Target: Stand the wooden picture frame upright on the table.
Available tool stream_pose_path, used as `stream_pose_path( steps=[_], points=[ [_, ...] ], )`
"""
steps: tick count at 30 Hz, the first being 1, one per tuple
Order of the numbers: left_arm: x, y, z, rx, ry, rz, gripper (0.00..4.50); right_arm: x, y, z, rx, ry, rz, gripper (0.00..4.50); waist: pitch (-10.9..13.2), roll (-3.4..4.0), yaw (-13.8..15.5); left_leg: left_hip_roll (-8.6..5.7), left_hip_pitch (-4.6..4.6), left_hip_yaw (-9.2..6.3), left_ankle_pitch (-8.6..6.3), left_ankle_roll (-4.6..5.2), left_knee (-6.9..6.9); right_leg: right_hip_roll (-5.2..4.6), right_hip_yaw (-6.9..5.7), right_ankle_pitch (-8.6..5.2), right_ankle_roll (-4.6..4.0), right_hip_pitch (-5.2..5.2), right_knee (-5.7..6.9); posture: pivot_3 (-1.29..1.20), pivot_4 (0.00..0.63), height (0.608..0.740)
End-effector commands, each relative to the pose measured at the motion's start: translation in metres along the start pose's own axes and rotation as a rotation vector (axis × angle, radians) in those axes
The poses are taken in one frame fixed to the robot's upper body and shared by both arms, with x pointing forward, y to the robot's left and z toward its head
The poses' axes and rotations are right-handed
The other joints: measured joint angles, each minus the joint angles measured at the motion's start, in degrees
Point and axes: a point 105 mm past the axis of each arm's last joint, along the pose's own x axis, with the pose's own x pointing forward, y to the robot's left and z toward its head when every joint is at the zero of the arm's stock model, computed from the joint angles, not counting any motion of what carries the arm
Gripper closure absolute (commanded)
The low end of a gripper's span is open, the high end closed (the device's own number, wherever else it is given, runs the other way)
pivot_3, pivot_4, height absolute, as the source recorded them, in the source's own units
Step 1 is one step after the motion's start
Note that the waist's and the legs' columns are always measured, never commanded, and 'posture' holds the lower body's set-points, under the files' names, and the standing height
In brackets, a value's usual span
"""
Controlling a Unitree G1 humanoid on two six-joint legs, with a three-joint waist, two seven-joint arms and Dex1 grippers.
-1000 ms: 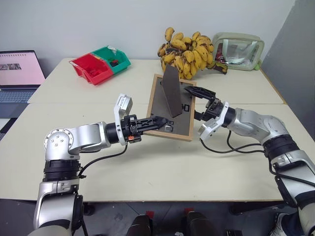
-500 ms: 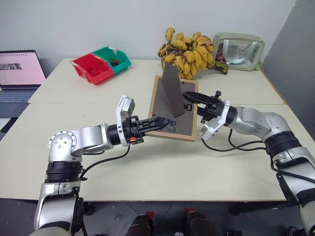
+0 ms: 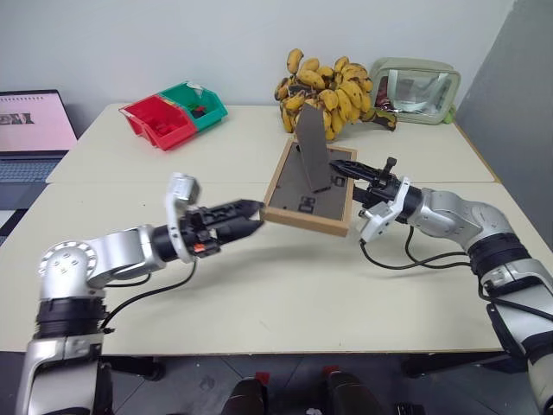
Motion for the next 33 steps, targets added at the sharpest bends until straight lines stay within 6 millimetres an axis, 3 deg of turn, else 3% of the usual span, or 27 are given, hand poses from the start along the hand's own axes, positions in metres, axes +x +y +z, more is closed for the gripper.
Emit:
stream_pose_path(
  steps=[1,4,7,14,19,27,29,33],
  points=[
    [-0.019,-0.006,0.013,0.260,-0.100,0.174,0.00,0.017,-0.015,-0.018,0.279,0.115,-0.109,3.16,0.01,-0.01,-0.40,0.00,0.08,0.01,-0.05,0.08,-0.04,-0.01,0.02,0.00,-0.01,0.07,-0.01,0.00,0.150,0.740],
    [-0.016,0.002,0.004,0.566,-0.055,0.383,0.00,0.042,-0.001,-0.030,0.762,0.178,-0.105,3.16,0.01,-0.01,-0.42,-0.02,0.11,-0.04,-0.06,0.11,-0.06,-0.05,0.03,0.00,-0.01,0.12,-0.01,0.00,0.150,0.740],
    [-0.010,0.008,-0.012,0.814,0.039,0.464,0.00,0.060,0.022,-0.017,1.168,0.102,0.020,3.16,0.03,0.03,-0.13,-0.03,0.15,-0.08,-0.06,0.10,-0.08,-0.02,-0.02,0.01,-0.03,0.18,0.00,0.00,0.150,0.740],
    [-0.019,0.018,-0.026,0.998,0.062,0.524,0.00,0.083,0.063,0.005,1.642,0.061,0.209,3.16,0.07,0.11,1.05,-0.08,0.15,-0.01,-0.07,0.13,-0.14,0.17,-0.05,0.00,-0.03,0.11,-0.05,0.00,0.150,0.740],
    [-0.021,0.020,-0.040,1.000,0.084,0.524,0.00,0.086,0.103,0.025,1.722,0.105,0.350,3.16,0.08,0.11,0.79,-0.04,0.17,0.03,-0.09,0.15,-0.20,0.21,-0.01,-0.01,-0.03,0.09,-0.05,0.00,0.150,0.740],
    [-0.025,0.026,-0.042,1.006,0.101,0.544,0.00,0.079,0.129,0.031,1.703,0.184,0.412,3.16,0.07,0.11,0.59,-0.02,0.21,0.02,-0.09,0.16,-0.19,0.33,-0.01,-0.01,-0.03,0.12,-0.02,0.00,0.150,0.740],
    [-0.027,0.028,-0.039,1.010,0.103,0.548,0.00,0.076,0.132,0.030,1.720,0.195,0.413,2.47,0.07,0.10,0.59,-0.03,0.25,0.03,-0.09,0.16,-0.19,0.35,-0.01,-0.01,-0.03,0.15,-0.01,0.00,0.150,0.740],
    [-0.026,0.029,-0.033,1.025,0.092,0.548,0.00,0.069,0.138,0.028,1.702,0.221,0.423,1.65,0.07,0.10,0.63,-0.03,0.28,0.02,-0.09,0.15,-0.19,0.35,-0.01,-0.01,-0.03,0.19,-0.02,0.00,0.150,0.740]
  ],
)
